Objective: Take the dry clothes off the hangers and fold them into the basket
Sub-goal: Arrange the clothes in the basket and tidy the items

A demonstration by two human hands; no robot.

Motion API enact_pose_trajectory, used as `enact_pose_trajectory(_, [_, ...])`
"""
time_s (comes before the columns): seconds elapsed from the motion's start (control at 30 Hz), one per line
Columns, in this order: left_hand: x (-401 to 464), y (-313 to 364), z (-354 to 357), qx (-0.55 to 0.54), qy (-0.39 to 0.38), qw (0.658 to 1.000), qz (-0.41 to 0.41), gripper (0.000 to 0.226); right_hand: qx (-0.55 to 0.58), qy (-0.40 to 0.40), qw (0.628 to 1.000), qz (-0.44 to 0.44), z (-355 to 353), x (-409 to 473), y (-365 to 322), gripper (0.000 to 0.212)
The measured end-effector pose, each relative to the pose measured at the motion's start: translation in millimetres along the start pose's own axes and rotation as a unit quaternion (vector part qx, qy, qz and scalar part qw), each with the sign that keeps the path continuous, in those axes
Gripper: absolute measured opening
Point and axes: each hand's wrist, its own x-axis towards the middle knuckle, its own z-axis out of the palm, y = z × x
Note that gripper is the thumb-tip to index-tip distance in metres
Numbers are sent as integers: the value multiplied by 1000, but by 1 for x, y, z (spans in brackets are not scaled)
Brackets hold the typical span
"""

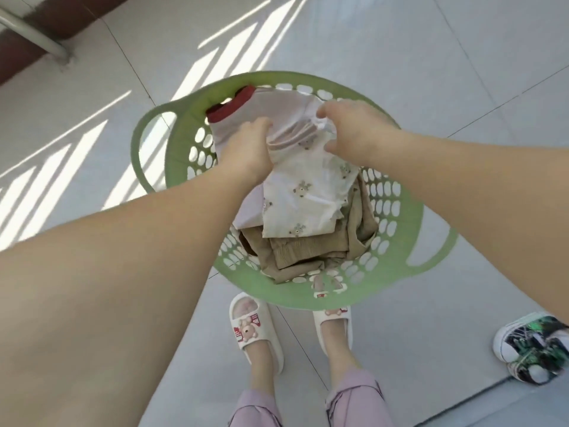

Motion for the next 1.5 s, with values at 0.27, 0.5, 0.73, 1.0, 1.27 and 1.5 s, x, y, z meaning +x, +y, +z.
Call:
enact_pose_trajectory(0.27, [-30, -8, 83, 56, 34, 995, 81, 21, -89, -45, 988, -114, 92, -37, 10, 32])
enact_pose_trajectory(0.5, [-34, -27, 131, 206, -63, 968, 129, 47, -268, -73, 949, -150, 138, -41, 19, 56])
enact_pose_trajectory(0.73, [-22, -30, 142, 269, -29, 952, 144, 35, -325, -37, 929, -171, 145, -23, 14, 23])
enact_pose_trajectory(1.0, [-36, -31, 115, 221, -95, 959, 150, 38, -211, -81, 960, -165, 117, -36, 13, 28])
enact_pose_trajectory(1.27, [-80, -31, 115, 204, -238, 934, 172, 29, -185, -263, 933, -161, 114, -69, 7, 26])
enact_pose_trajectory(1.5, [-92, -29, 123, 178, -348, 915, 100, 45, -212, -373, 899, -89, 131, -88, 0, 52])
